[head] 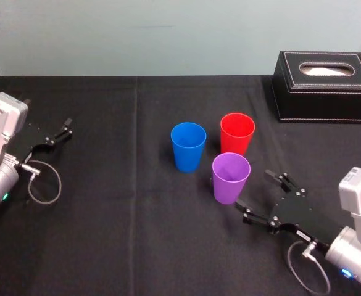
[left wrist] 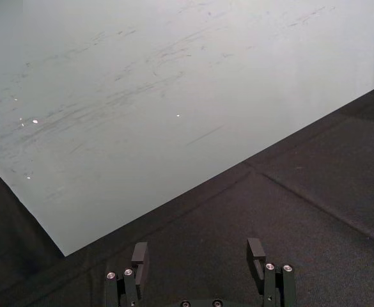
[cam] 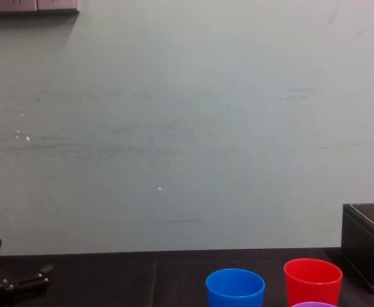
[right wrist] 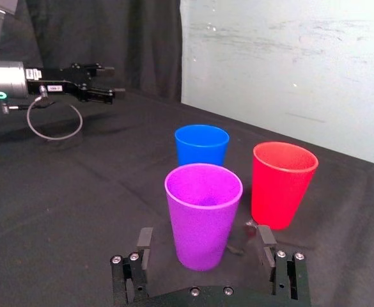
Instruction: Stack the three plastic cups sequentially using one hand.
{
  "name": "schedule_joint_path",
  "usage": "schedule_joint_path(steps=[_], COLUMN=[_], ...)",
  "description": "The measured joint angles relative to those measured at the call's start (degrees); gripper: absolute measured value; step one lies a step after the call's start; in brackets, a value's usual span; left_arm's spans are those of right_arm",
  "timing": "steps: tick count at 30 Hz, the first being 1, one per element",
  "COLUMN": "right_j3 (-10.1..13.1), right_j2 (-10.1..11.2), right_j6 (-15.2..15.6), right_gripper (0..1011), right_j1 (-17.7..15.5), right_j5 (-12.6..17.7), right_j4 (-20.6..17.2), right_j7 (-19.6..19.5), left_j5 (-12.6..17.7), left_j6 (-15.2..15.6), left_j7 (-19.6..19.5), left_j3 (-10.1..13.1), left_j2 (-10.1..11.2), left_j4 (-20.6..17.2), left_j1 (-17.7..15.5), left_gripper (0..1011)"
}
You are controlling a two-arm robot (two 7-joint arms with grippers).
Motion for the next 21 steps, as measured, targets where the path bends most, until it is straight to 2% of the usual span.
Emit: schedule_joint_path(steps=[7,21], right_j3=[-0.4,-0.3], right_j2=[-2.4,-6.5], right_j6=[0.9,4.1], right_gripper=[1004,1004], right_j1=[1.7,4.2], right_j5=[-1.7,-3.1], right_j4=[0.7,2.5], right_j7=[0.3,0.3], left_j5=[0.0,0.0], left_j6=[0.0,0.0], left_j7=[0.0,0.0], left_j3=[0.0,0.0], left_j2=[0.0,0.0], left_j4=[0.0,0.0], left_j1=[0.0,0.0], left_gripper=[1005,1005])
